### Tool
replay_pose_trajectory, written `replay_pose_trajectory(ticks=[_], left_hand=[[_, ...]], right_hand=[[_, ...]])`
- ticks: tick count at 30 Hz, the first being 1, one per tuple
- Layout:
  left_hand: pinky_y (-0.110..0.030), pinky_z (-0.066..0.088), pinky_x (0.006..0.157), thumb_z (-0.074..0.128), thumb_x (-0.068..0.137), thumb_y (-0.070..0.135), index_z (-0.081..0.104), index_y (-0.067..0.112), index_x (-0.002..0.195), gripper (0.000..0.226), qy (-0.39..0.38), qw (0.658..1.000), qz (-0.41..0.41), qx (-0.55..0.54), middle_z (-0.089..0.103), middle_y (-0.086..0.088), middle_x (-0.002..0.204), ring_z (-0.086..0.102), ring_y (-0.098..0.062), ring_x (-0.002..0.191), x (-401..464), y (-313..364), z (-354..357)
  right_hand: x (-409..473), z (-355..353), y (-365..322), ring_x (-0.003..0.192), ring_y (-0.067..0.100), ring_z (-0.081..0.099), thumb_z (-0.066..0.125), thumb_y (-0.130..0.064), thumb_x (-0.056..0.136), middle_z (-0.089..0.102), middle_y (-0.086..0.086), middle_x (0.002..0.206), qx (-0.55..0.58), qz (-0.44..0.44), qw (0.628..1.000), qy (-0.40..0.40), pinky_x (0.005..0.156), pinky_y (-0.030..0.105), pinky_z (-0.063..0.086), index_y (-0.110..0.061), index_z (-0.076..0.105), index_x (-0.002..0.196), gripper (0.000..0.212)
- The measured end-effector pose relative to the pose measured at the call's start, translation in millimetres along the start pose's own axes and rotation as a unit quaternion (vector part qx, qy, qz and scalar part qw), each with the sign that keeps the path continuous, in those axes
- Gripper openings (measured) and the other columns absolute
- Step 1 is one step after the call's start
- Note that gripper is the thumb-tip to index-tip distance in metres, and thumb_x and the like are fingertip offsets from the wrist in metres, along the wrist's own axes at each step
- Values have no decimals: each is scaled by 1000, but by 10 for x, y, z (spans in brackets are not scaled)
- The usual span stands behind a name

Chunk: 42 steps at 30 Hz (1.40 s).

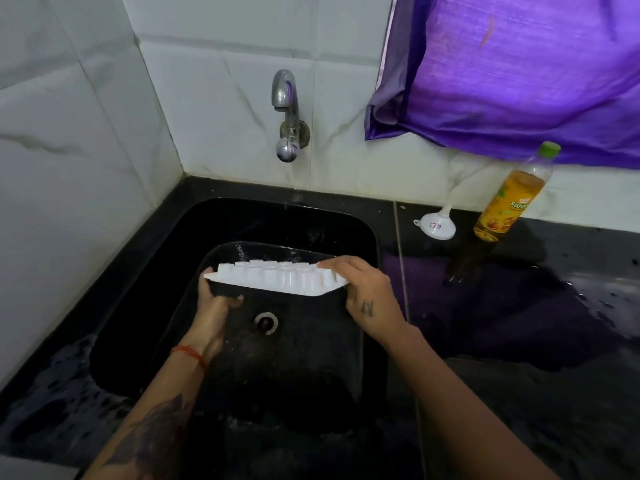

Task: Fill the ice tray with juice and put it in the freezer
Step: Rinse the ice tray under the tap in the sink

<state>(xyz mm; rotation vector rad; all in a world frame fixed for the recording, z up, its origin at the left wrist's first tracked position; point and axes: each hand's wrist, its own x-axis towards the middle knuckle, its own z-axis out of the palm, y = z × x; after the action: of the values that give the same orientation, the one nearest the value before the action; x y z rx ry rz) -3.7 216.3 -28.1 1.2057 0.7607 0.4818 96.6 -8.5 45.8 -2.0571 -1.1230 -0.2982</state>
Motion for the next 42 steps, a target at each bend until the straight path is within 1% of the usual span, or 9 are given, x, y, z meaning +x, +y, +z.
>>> replay_pose_trajectory(ticks=[3, 7, 12, 16, 19, 24, 28, 36, 42], left_hand=[[-45, 49, 91, 51, 76, -19, 24, 54, 135, 97, 12, 999, 45, 2, 37, -2, 145, 45, -24, 126, -90, -58, 31], [-40, 53, 73, 50, 79, -16, 21, 61, 129, 96, 16, 1000, -7, 11, 48, -4, 125, 55, -28, 110, -172, -192, 75], [-40, 53, 73, 52, 78, -15, 22, 54, 133, 94, 22, 999, -20, 31, 50, -9, 127, 59, -27, 102, -244, -278, 162], [-45, 50, 89, 57, 82, -10, 22, 45, 136, 85, -7, 999, 5, 48, 55, -6, 130, 60, -25, 110, -219, -197, 311], [-54, 48, 95, 66, 83, 4, 26, 37, 141, 77, -6, 995, 7, 98, 64, -16, 115, 63, -33, 105, -261, -103, 475], [-38, 53, 74, 71, 81, 23, 40, 30, 138, 64, -45, 954, 75, 286, 61, 3, 87, 64, -18, 83, -556, 58, 1005], [-47, 56, 81, 70, 81, 15, 50, 28, 131, 55, -115, 939, 72, 314, 61, 1, 86, 64, -20, 84, -878, 32, 1544], [-47, 56, 82, 71, 80, 7, 55, 21, 128, 52, -180, 924, 7, 337, 58, 0, 81, 61, -19, 81, -1387, -397, 2273], [-32, 57, 63, 71, 80, 4, 51, 17, 126, 52, -205, 908, -89, 355, 60, -10, 95, 62, -22, 87, -1473, -560, 2308]], right_hand=[[-97, -15, 55, 112, 18, 59, 44, 16, 69, 64, 8, 114, 21, -12, 998, 56, 97, 23, 47, -10, 68, 109, 54], [-241, 15, 116, 106, 11, 61, 42, 10, 69, 66, 3, 111, 57, 21, 998, -5, 92, 25, 51, -13, 67, 110, 53], [-320, -51, 278, 98, 13, 63, 56, -3, 78, 68, 3, 108, 74, 79, 993, -48, 85, 27, 53, -16, 66, 111, 38], [-348, -202, 373, 90, 5, 59, 61, 6, 73, 70, -2, 102, 73, 162, 984, -26, 79, 15, 45, -26, 63, 114, 52], [-358, -450, 497, 90, 16, 61, 64, -2, 77, 65, -4, 93, 93, 272, 956, -64, 76, 27, 48, -26, 53, 114, 45], [-624, -1122, 868, 95, 18, 64, 67, -9, 80, 67, 2, 103, 175, 376, 909, -35, 84, 35, 54, -17, 61, 107, 29], [-1057, -1693, 1214, 74, 2, 66, 71, -7, 77, 69, -9, 87, 184, 427, 885, -29, 55, 16, 50, -32, 66, 88, 28], [-1888, -2238, 1768, 64, 5, 69, 72, 0, 73, 73, -9, 73, 201, 526, 826, -18, 50, 13, 50, -22, 69, 88, 27], [-2123, -2241, 1835, 87, 27, 67, 73, 1, 73, 69, 15, 99, 209, 571, 792, -48, 63, 29, 55, -7, 62, 112, 42]])
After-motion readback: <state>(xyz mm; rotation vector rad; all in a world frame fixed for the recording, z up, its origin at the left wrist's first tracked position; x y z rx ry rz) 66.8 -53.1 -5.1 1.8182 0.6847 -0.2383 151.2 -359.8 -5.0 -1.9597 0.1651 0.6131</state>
